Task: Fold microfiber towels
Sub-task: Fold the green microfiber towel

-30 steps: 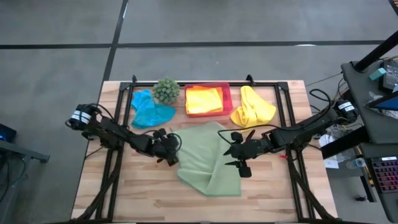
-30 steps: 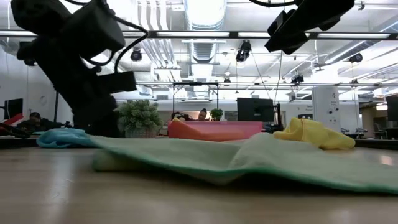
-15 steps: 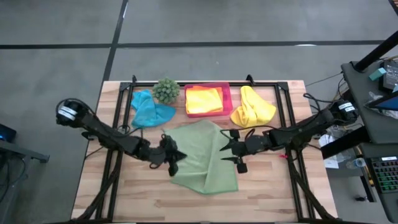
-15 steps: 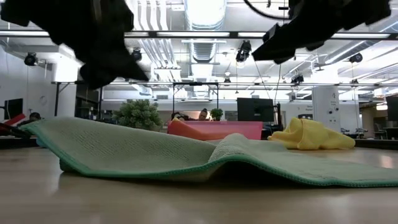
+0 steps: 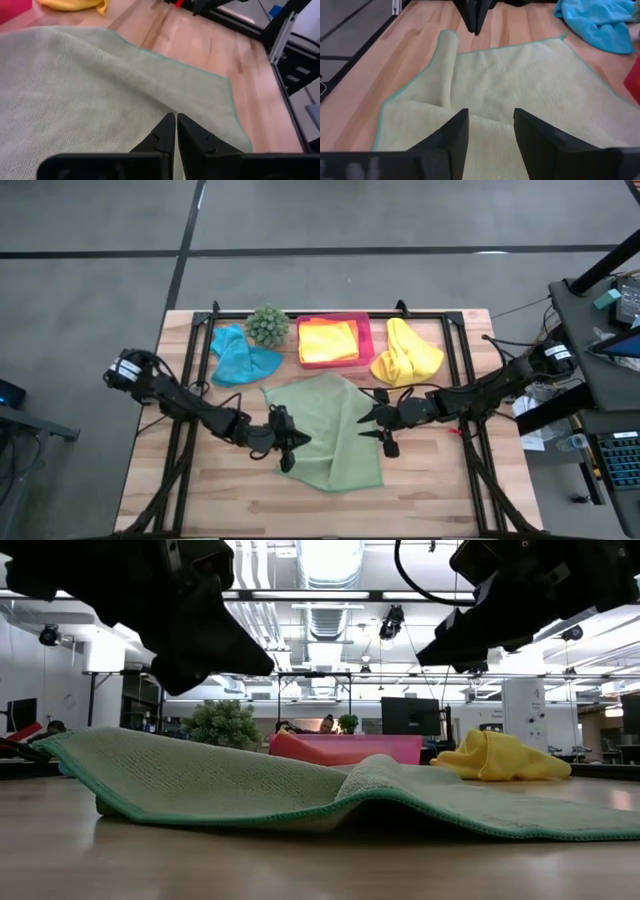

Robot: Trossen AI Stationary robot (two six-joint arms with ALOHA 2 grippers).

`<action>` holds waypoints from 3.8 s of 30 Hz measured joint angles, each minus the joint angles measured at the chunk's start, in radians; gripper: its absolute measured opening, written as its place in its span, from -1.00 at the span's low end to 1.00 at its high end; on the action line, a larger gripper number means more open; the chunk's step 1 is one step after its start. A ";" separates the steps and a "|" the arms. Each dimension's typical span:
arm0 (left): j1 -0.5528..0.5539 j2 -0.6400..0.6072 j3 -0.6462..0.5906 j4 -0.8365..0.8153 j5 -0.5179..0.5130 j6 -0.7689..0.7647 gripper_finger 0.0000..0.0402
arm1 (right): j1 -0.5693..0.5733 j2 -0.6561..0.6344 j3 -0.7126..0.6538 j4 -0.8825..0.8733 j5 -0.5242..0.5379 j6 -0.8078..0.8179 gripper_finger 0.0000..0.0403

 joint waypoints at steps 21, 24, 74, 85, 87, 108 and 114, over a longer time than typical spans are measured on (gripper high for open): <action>-0.001 0.017 0.029 0.001 0.173 -0.005 -0.98 | 0.102 0.000 0.081 -0.153 -0.029 0.124 -0.35; -0.022 0.028 0.086 -0.043 0.273 -0.021 -0.98 | 0.163 0.000 0.133 -0.250 -0.024 0.150 -0.35; -0.278 0.167 0.374 -0.985 0.000 0.194 -0.08 | 0.415 0.597 0.695 -0.926 0.170 0.498 0.17; -0.278 0.167 0.270 -0.774 -0.022 0.153 -0.08 | 0.407 0.623 0.664 -0.862 0.158 0.488 0.02; -0.278 0.167 0.267 -0.766 -0.022 0.153 -0.08 | 0.401 0.621 0.644 -0.827 0.140 0.488 -0.05; -0.278 0.163 0.304 -0.759 0.147 0.021 -0.96 | 0.404 0.570 0.628 -0.900 0.145 0.402 -0.96; -0.278 0.161 0.377 -0.756 0.251 -0.048 -0.97 | 0.408 0.540 0.683 -1.087 0.123 0.407 -0.96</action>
